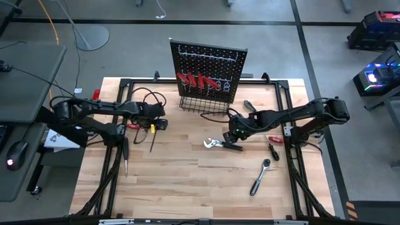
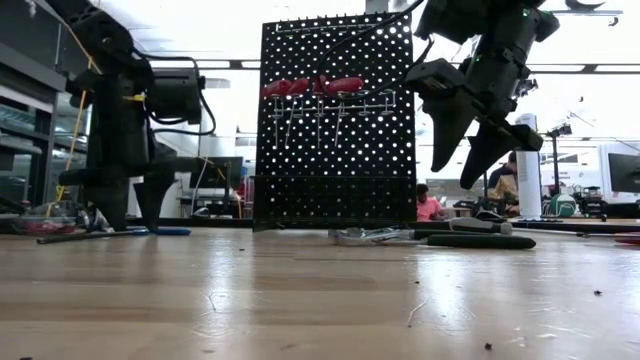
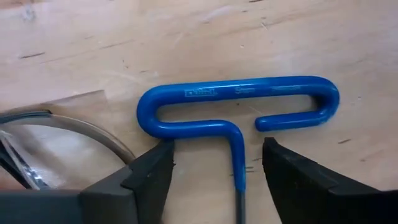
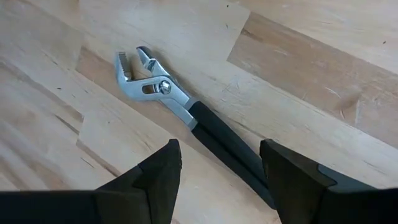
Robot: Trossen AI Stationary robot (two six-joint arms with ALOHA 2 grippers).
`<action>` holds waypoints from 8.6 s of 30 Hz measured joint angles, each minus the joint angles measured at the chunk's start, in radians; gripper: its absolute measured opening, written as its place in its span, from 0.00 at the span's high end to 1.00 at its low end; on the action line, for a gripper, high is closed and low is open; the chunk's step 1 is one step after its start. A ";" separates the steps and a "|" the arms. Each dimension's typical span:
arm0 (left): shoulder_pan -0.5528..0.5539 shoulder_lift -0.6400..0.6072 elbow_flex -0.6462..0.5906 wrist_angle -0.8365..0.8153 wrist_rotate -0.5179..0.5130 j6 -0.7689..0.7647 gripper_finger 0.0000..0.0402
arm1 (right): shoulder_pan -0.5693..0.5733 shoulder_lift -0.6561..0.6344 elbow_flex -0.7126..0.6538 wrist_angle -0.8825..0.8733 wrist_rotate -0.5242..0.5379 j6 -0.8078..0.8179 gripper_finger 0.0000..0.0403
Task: Hang tools onto peg board
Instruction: Hang the blue pick tool on the pegboard
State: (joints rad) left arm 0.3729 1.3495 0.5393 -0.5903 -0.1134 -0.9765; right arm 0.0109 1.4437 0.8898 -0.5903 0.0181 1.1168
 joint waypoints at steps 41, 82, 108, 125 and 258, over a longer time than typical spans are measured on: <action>-0.397 -0.023 0.041 0.328 -0.066 -0.202 1.00 | 0.028 0.000 0.000 0.027 -0.022 -0.068 0.48; -0.366 0.153 0.054 0.393 0.195 0.005 1.00 | 0.074 0.029 0.000 0.648 -0.162 -0.179 0.49; -0.409 0.119 0.073 0.704 0.116 -0.185 1.00 | 0.274 0.395 0.067 0.872 0.039 -0.103 1.00; -0.676 0.284 0.128 0.492 0.116 -0.230 1.00 | 0.096 0.496 0.308 0.415 0.121 -0.214 1.00; -0.655 0.350 0.199 0.733 0.024 -0.441 1.00 | 0.346 0.482 0.310 0.377 -0.075 -0.573 1.00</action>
State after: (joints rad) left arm -0.2819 1.7000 0.7383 0.1429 -0.0891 -1.4172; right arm 0.3573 1.9259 1.1995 -0.2133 -0.0570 0.5439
